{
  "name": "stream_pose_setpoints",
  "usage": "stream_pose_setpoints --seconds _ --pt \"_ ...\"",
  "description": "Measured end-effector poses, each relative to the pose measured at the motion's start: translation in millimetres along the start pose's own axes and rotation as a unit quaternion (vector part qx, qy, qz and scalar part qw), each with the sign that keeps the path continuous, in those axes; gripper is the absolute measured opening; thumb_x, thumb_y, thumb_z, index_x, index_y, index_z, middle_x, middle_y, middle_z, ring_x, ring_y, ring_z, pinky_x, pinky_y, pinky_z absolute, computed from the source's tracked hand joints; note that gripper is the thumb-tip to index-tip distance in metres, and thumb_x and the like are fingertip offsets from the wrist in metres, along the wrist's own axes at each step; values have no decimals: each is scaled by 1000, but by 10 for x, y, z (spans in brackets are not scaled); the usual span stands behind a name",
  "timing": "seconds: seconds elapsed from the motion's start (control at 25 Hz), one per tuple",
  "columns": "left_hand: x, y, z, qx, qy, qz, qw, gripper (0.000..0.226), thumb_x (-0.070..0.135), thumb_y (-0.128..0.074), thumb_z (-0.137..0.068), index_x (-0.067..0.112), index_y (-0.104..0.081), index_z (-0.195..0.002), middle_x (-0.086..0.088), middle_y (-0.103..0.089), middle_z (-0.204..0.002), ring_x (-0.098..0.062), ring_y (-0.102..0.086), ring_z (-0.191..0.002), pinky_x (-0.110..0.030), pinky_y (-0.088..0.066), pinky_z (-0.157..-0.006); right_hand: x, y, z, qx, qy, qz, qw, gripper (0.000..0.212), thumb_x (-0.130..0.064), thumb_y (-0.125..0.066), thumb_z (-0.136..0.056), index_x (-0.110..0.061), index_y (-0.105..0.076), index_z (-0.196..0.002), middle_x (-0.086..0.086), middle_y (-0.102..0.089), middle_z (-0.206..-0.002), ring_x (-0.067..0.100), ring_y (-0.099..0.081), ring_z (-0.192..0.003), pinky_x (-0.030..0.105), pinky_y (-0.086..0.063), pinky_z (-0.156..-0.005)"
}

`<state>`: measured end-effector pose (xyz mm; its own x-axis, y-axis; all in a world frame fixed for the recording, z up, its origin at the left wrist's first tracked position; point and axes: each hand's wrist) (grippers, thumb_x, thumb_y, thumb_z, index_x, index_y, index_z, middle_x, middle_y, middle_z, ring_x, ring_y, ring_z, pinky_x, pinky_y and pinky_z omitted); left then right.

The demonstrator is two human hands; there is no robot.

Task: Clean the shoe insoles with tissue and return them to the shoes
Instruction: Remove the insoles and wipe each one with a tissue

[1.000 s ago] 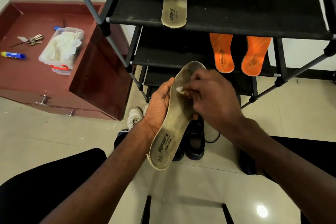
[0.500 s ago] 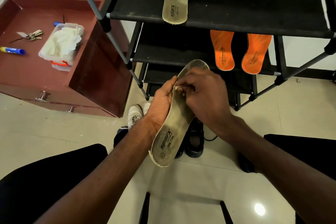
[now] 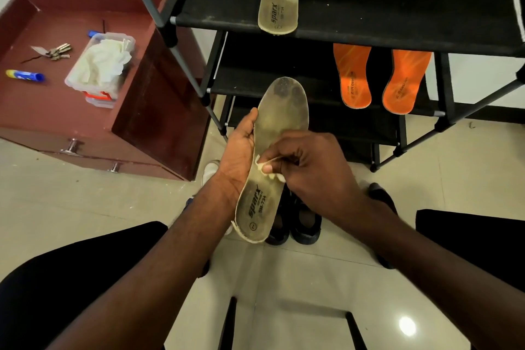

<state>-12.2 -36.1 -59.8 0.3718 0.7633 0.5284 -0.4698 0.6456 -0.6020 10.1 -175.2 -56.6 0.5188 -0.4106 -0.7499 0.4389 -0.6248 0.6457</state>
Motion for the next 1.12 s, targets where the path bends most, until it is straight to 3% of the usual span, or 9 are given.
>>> stream_pose_setpoints --seconds 0.16,0.36,0.56,0.64,0.72,0.76,0.92,1.04,1.12 --pt "-26 31 -44 -27 -1 29 999 58 53 -39 -107 6 -65 -128 -11 -69 -99 -21 -65 -82 -32 -58 -74 185 77 -112 101 -46 61 992 21 -3 -80 -83 -20 -83 -96 -12 -74 -90 3 -66 -83 36 -60 -74" --pt "-17 119 -77 3 -11 30 999 59 50 -36 -109 1 -71 -109 -12 -75 -81 -20 -73 -63 -26 -58 -52 -54 -72 44 18 7 -2 1000 14 -9 -82 -84 -20 -82 -92 -14 -72 -85 4 -66 -83 34 -59 -74" --pt "-90 107 -91 -11 -8 44 999 60 47 -41 -107 3 -80 -94 -8 -71 -74 -15 -66 -54 -23 -56 -56 132 -47 -142 96 -47 7 994 18 -4 -79 -84 -20 -82 -91 -14 -71 -85 5 -67 -81 38 -60 -71" --pt "-50 146 -93 -1 -5 41 999 56 44 -48 -103 -3 -77 -109 -18 -76 -99 -22 -76 -72 -26 -62 -64 -28 -122 -16 37 -13 -24 999 16 -7 -82 -84 -21 -82 -91 -15 -71 -84 3 -66 -82 34 -59 -73" --pt "-23 176 -88 -20 0 45 999 67 52 -44 -104 -1 -57 -145 -20 -57 -147 -30 -74 -105 -32 -63 -81 -56 -119 86 3 5 6 1000 14 -12 -82 -85 -24 -82 -92 -16 -71 -86 2 -65 -84 33 -58 -75" --pt "-35 190 -113 -23 2 44 999 69 54 -41 -105 1 -54 -148 -19 -54 -148 -27 -73 -97 -30 -61 -73 18 -90 52 23 -5 24 999 14 -12 -81 -85 -24 -82 -92 -16 -72 -86 1 -65 -84 33 -58 -75" --pt "-98 140 -118 16 4 40 999 60 50 -40 -109 0 -74 -108 -12 -69 -86 -15 -67 -62 -24 -56 -60 78 -94 -99 90 -52 -39 994 14 -7 -80 -84 -21 -82 -88 -14 -72 -84 4 -68 -78 38 -61 -73" --pt "-51 231 -137 0 -2 53 999 66 52 -48 -106 0 -54 -146 -20 -55 -150 -27 -60 -134 -39 -43 -118 -164 -188 110 -22 4 -80 997 14 -9 -81 -84 -23 -82 -88 -15 -72 -85 4 -68 -83 38 -58 -78" --pt "-25 235 -128 -2 7 82 997 72 56 -44 -106 -1 -49 -150 -20 -52 -154 -32 -52 -142 -43 -37 -122 -149 -137 155 -53 1 -79 995 13 -12 -83 -82 -23 -83 -88 -15 -72 -85 3 -68 -82 36 -58 -76"
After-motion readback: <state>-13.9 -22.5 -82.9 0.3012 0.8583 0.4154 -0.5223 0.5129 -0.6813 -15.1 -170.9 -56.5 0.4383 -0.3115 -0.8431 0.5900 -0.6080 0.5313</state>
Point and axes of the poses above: each hand's wrist, its own z-axis away from the middle knuckle, its own y-axis out of the back of the hand, x = y × z
